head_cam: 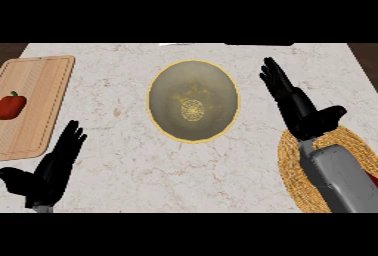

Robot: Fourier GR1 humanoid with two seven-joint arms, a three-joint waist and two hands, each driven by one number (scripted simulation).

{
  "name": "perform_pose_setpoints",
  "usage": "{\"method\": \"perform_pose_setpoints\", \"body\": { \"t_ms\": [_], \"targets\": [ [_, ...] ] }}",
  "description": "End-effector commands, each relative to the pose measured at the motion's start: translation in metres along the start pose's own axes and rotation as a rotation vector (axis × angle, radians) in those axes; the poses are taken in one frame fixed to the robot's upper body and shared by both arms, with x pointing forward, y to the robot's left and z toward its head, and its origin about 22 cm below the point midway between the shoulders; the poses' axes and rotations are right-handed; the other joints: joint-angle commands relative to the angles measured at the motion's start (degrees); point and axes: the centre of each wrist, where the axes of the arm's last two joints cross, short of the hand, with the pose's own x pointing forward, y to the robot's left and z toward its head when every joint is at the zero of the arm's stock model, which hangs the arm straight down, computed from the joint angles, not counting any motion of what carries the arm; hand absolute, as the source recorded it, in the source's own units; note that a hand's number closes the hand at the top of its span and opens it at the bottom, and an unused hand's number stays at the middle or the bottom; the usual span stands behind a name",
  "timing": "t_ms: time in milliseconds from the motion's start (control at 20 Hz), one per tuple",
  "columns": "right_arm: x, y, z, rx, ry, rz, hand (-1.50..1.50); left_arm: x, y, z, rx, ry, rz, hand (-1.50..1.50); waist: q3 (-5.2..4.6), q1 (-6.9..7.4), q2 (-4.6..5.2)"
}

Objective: Pick the pear from the placemat and place it in the bowl

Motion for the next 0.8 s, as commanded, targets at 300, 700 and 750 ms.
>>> {"method": "perform_pose_setpoints", "body": {
  "t_ms": [300,700,750],
  "targets": [
    [0.009,-0.125,0.076,0.099,0.381,0.666,1.50,0.033,-0.025,-0.021,-0.021,-0.124,-0.077,0.00,0.53,-4.14,-1.22],
    [-0.016,-0.133,0.188,-0.483,0.080,0.139,-1.50,0.035,-0.061,-0.029,-0.028,-0.142,-0.106,0.00,1.74,-3.31,-0.12],
    [-0.009,-0.141,0.190,-0.517,0.050,0.187,-1.50,0.057,-0.069,-0.033,-0.066,-0.140,-0.082,0.00,1.77,-2.46,-0.06]
  ]
}}
